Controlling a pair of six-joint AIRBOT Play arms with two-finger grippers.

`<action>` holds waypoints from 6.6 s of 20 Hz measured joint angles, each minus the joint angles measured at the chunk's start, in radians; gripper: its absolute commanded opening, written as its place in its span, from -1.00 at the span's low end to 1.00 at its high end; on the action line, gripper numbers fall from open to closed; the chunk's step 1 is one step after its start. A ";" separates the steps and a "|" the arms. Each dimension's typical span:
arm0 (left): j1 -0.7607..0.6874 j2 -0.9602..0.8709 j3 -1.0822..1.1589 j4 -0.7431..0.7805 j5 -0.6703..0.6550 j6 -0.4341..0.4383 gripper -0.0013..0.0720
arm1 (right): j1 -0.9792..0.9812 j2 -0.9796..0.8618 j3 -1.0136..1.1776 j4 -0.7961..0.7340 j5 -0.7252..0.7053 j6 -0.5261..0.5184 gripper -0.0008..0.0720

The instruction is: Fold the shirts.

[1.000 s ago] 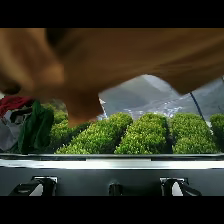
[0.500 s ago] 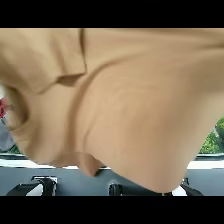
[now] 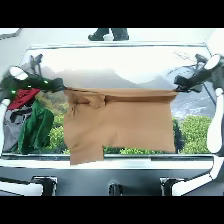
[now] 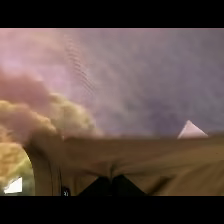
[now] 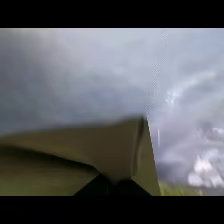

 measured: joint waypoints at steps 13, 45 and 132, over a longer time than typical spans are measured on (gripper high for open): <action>0.020 -0.132 -0.018 0.051 -0.288 0.045 -0.89 | 0.018 -0.100 -0.070 -0.020 0.114 0.003 -0.85; 0.014 0.373 -1.033 -0.253 -0.047 0.210 -0.88 | -0.161 0.196 -0.467 -0.007 0.350 -0.038 0.49; -0.515 -0.165 -0.082 -0.698 0.202 0.183 -0.89 | 0.285 0.349 -0.053 0.396 0.238 -0.064 -0.85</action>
